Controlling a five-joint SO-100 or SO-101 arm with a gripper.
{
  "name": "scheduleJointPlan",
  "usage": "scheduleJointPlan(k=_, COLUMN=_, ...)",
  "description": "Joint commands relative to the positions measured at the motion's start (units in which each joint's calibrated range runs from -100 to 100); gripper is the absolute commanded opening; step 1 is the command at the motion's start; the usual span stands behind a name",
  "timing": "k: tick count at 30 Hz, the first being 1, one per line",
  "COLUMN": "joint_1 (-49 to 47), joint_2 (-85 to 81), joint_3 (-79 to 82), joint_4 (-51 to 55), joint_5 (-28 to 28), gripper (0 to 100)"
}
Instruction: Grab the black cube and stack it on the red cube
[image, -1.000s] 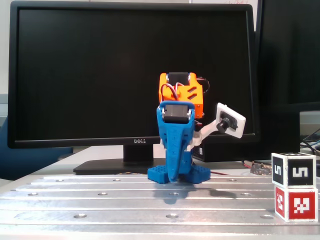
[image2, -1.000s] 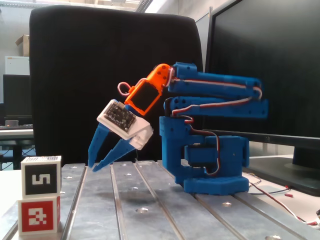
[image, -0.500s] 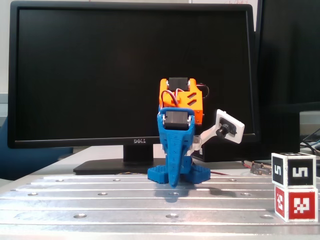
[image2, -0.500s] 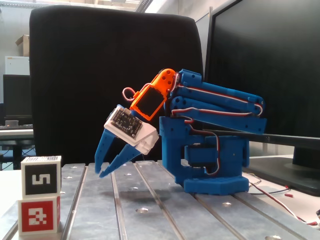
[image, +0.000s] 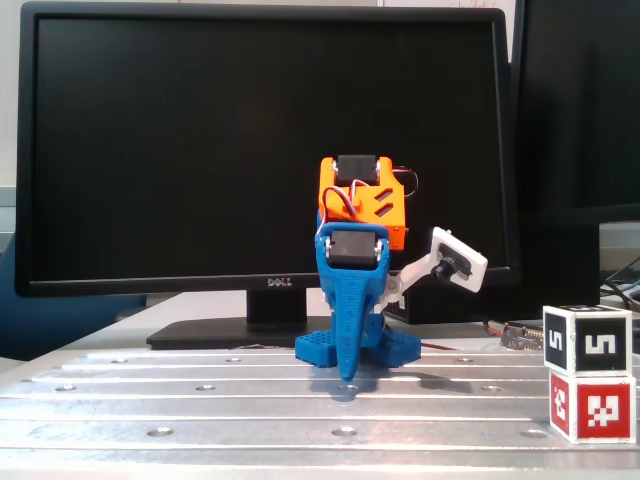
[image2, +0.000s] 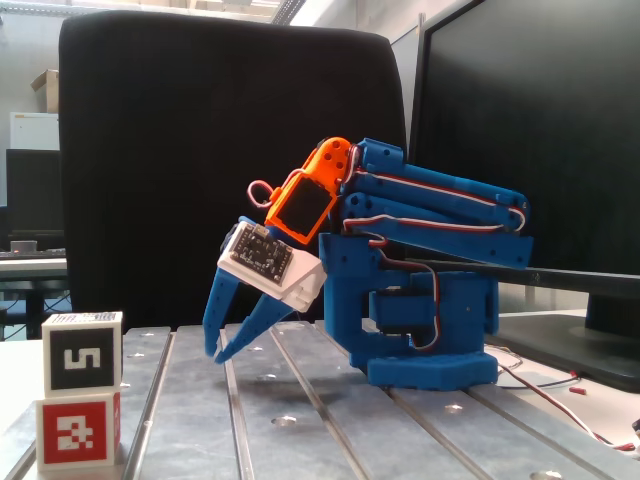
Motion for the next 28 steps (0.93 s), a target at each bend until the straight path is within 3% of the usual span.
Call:
scheduleJointPlan(k=1, joint_1=0.2, joint_2=-0.3, joint_3=-0.1, joint_4=1.2, joint_5=-0.2, gripper=1)
scheduleJointPlan(k=28, joint_1=-0.1, joint_2=-0.3, joint_3=-0.1, joint_4=1.7, joint_5=-0.2, gripper=1)
